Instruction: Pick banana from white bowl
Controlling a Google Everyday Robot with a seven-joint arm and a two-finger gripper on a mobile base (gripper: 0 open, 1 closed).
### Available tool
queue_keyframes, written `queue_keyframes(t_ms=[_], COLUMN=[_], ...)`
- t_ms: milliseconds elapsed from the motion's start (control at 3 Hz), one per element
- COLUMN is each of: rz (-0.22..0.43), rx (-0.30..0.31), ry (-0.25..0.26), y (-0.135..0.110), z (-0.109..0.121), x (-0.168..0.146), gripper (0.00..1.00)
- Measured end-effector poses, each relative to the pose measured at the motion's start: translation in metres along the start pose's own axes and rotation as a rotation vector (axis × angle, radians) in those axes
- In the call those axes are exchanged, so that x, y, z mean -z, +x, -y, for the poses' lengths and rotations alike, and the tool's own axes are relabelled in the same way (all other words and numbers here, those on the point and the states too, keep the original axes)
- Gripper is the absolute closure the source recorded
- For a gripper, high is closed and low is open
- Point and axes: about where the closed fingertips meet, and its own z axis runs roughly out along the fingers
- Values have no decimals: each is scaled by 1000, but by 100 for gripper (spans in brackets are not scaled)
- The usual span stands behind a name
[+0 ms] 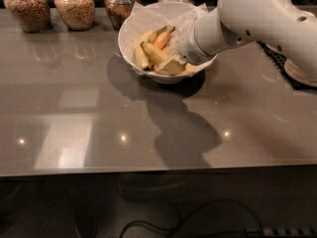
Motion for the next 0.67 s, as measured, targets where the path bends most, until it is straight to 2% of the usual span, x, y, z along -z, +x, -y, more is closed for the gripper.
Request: queue_keyframes(t_ms=[333,667], rz=[0,-2], rx=[0,45], ry=[0,2], y=[0,-8], z=[0,-1], x=[0,7], gripper=[97,100])
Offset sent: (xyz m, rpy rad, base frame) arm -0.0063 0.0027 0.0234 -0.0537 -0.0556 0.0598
